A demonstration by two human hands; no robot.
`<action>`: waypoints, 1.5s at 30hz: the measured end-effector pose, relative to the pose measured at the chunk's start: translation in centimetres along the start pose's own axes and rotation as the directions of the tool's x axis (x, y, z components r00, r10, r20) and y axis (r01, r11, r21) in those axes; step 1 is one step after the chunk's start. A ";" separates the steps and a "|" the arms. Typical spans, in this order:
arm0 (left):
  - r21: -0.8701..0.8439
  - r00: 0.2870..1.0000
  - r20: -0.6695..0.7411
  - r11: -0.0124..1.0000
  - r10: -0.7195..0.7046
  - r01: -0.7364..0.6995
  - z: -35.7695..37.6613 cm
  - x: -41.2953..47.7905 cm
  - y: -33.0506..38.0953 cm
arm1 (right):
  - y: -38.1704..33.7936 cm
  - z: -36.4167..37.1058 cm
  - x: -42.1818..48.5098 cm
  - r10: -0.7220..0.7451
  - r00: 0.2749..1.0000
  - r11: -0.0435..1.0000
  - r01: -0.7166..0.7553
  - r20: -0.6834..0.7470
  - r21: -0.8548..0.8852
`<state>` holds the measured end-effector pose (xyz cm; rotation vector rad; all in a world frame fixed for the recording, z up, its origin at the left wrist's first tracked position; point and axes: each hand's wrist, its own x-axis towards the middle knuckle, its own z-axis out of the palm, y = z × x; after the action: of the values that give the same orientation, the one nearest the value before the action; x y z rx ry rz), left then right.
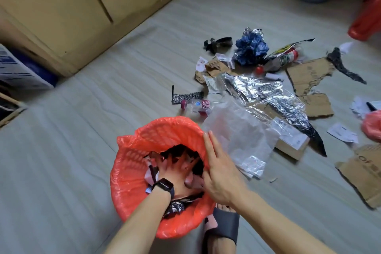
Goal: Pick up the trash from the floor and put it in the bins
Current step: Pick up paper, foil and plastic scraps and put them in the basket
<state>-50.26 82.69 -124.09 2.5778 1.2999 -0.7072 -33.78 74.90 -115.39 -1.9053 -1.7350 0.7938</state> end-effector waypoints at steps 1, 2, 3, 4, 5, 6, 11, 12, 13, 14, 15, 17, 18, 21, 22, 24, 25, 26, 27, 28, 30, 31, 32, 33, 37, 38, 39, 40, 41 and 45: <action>0.006 1.000 0.008 1.000 -0.004 0.004 0.6 0.5 0.0 | 0.2 0.1 0.1 0.007 1.000 1.000 -0.007 0.003 0.016; 0.006 1.000 0.018 1.000 -0.015 0.015 0.9 0.8 0.0 | 0.2 0.1 0.1 0.011 1.000 0.999 -0.012 0.005 0.031; 0.009 1.000 0.028 1.000 -0.014 0.014 1.3 1.0 -0.1 | 0.2 0.1 0.1 0.014 1.000 0.999 -0.014 0.007 0.043; 0.004 0.999 0.039 1.000 -0.011 0.011 1.6 1.1 -0.1 | 0.3 0.2 0.1 0.018 1.000 0.999 -0.019 0.013 0.051; 0.010 0.999 0.049 1.000 -0.007 0.007 1.9 1.2 -0.1 | 0.3 0.2 0.1 0.020 1.000 0.998 -0.020 0.009 0.055; 0.008 0.998 0.064 1.000 -0.003 0.002 2.2 1.3 0.0 | 0.4 0.5 0.2 0.026 1.000 0.998 -0.027 0.012 0.056; -0.001 0.993 0.111 1.000 -0.027 0.027 2.7 1.5 0.1 | 0.4 0.8 0.0 0.062 0.998 0.998 -0.062 0.030 0.014; -0.005 0.992 0.123 0.999 -0.034 0.035 2.4 1.5 0.3 | 0.4 0.8 0.1 0.064 0.998 0.998 -0.064 0.028 -0.003; -0.019 0.992 0.123 0.999 -0.042 0.045 1.8 1.4 0.5 | 0.5 0.7 0.3 0.066 0.998 0.998 -0.065 0.021 -0.014; -0.036 0.993 0.110 0.998 -0.048 0.053 0.9 1.2 0.8 | 0.5 0.6 0.5 0.068 0.998 0.997 -0.068 0.014 -0.023; -0.060 0.994 0.099 0.997 -0.049 0.055 0.0 1.1 0.9 | 0.6 0.6 0.7 0.078 0.997 0.996 -0.078 0.007 -0.032; -0.118 0.997 0.075 0.992 -0.035 0.043 -2.1 -0.3 0.9 | 0.4 0.6 0.3 0.111 0.994 0.992 -0.110 0.013 -0.059; -0.138 0.998 0.053 0.990 -0.029 0.036 -3.1 -1.1 0.6 | 0.5 0.7 0.2 0.122 0.992 0.990 -0.120 0.027 -0.071; -0.177 0.999 -0.051 0.984 -0.012 0.003 -6.4 -3.9 -0.9 | -0.1 0.2 0.1 0.109 0.991 0.986 -0.098 0.077 -0.136; -0.204 0.996 -0.093 0.979 -0.012 -0.007 -7.4 -4.9 -1.4 | -0.6 -0.3 -0.2 0.101 0.992 0.983 -0.088 0.076 -0.164; -0.260 0.987 -0.157 0.965 -0.024 -0.018 -9.5 -6.8 -1.9 | -1.4 -1.5 -1.3 0.100 0.994 0.979 -0.090 0.052 -0.182; -0.288 0.983 -0.181 0.957 -0.029 -0.025 -10.7 -7.6 -1.8 | -1.9 -2.1 -2.0 0.092 0.995 0.980 -0.084 0.036 -0.183; -0.306 0.977 -0.214 0.951 -0.022 -0.046 -11.9 -8.2 -1.6 | -2.4 -2.7 -2.7 0.082 0.996 0.978 -0.077 0.021 -0.193; -0.312 0.970 -0.243 0.947 -0.007 -0.072 -13.2 -8.9 -1.1 | -2.7 -3.5 -3.7 0.077 0.997 0.976 -0.074 0.005 -0.207; -0.307 0.961 -0.275 0.946 0.016 -0.104 -14.6 -9.6 -0.5 | -3.0 -4.4 -4.5 0.078 0.997 0.972 -0.076 -0.002 -0.222; -0.268 0.938 -0.335 0.945 0.090 -0.186 -17.1 -10.6 1.2 | -3.0 -6.0 -6.3 0.108 0.994 0.962 -0.109 -0.017 -0.249; -0.233 0.928 -0.348 0.946 0.134 -0.224 -18.3 -11.1 2.2 | -2.8 -6.8 -7.1 0.132 0.991 0.956 -0.135 -0.029 -0.262; -0.194 0.919 -0.348 0.946 0.183 -0.261 -19.6 -11.3 3.5 | -2.5 -7.7 -8.1 0.164 0.985 0.946 -0.170 -0.047 -0.277; -0.156 0.916 -0.331 0.944 0.228 -0.292 -20.8 -11.5 4.9 | -1.9 -8.6 -8.9 0.195 0.979 0.934 -0.204 -0.062 -0.294; -0.028 0.900 -0.264 0.930 0.347 -0.367 -24.9 -11.4 9.6 | 0.3 -11.9 -11.8 0.349 0.929 0.879 -0.370 -0.121 -0.300; 0.012 0.889 -0.263 0.922 0.375 -0.386 -25.9 -11.1 11.1 | 1.1 -12.9 -12.6 0.395 0.908 0.863 -0.418 -0.138 -0.283; 0.044 0.883 -0.258 0.918 0.391 -0.394 -26.5 -10.8 12.2 | 1.7 -13.5 -13.3 0.432 0.890 0.848 -0.456 -0.146 -0.271; 0.074 0.874 -0.256 0.910 0.412 -0.408 -27.1 -10.5 13.6 | 2.6 -14.1 -14.1 0.471 0.868 0.829 -0.497 -0.161 -0.255; 0.093 0.867 -0.248 0.902 0.431 -0.422 -27.6 -10.1 15.3 | 3.7 -14.8 -15.2 0.509 0.843 0.806 -0.538 -0.175 -0.245; 0.138 0.857 -0.191 0.878 0.478 -0.458 -27.7 -8.1 20.9 | 7.8 -16.9 -18.7 0.622 0.754 0.727 -0.657 -0.211 -0.202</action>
<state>-28.48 74.07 -97.22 2.9415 0.6333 -0.3998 -17.51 56.43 -105.86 -2.7430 -1.1172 0.6511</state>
